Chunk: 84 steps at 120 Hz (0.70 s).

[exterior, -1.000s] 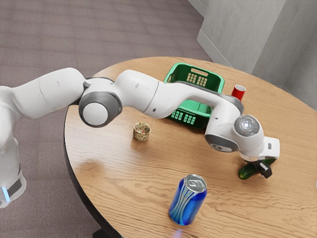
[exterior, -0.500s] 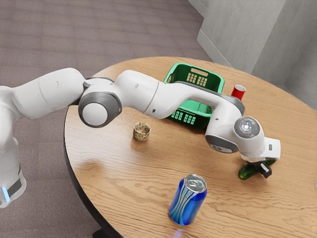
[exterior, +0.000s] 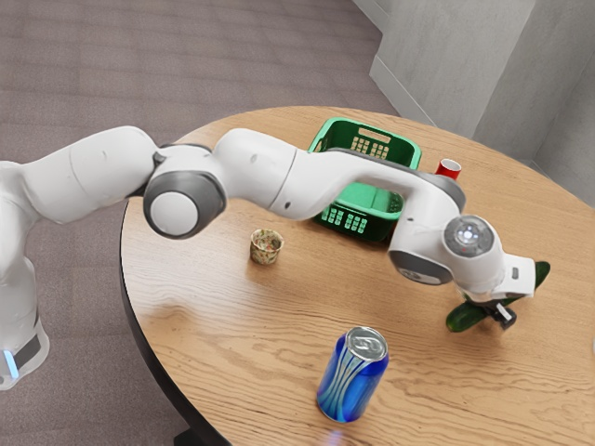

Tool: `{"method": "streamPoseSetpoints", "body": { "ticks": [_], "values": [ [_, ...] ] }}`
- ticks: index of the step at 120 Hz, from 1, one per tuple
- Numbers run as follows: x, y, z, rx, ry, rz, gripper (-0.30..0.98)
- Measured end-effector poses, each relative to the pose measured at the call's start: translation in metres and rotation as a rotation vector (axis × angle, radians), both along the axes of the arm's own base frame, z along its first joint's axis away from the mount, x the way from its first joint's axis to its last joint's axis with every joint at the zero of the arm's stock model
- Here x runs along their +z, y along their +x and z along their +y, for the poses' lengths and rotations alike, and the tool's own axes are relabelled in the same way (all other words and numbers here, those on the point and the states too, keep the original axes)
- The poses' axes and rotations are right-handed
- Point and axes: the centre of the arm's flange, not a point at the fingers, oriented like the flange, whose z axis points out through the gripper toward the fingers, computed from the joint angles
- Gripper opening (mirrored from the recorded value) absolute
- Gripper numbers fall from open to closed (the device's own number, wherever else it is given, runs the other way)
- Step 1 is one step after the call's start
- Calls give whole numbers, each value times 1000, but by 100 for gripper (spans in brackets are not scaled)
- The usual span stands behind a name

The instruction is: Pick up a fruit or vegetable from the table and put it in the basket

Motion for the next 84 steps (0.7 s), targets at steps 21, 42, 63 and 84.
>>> {"method": "streamPoseSetpoints", "body": {
  "ticks": [21,42,63,84],
  "values": [
    [36,-4,-3,33,-21,-4,16],
    [76,-15,8,122,-104,66,16],
    [144,-38,32,219,-216,138,15],
    [223,-65,117,406,-256,163,14]
  ]
}}
